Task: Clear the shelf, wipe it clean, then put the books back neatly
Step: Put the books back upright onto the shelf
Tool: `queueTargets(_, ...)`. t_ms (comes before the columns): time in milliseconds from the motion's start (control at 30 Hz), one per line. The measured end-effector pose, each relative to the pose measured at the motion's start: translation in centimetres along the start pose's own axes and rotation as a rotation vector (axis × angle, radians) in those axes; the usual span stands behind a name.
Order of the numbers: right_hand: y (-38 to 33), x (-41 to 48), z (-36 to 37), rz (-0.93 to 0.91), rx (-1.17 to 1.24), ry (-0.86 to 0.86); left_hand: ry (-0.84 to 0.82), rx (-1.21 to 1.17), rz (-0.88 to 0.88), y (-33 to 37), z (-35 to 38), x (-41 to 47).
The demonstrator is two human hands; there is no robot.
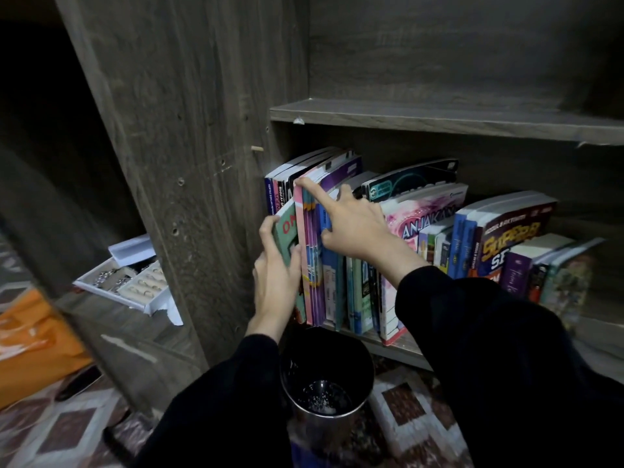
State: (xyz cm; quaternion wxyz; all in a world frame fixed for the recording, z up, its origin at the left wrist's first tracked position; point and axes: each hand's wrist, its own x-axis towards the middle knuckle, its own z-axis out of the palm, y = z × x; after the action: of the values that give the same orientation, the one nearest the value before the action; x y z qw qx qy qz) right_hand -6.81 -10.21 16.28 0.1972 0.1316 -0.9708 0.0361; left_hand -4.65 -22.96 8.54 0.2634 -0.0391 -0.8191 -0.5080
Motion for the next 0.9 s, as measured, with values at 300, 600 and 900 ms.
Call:
queueTargets(300,0.1,0.0,0.1,-0.013,-0.01,0.0,0.057,0.159,0.077,0.2,-1.6,-1.6)
queueTargets(600,0.2,0.1,0.3,-0.036,-0.028,-0.013,-0.115,0.213,-0.03,4.3,-3.4,-1.9)
queueTargets(900,3.6,-4.3,0.6,-0.038,0.245,0.277,-0.315,0.312,0.032,11.9,-9.5,-4.5)
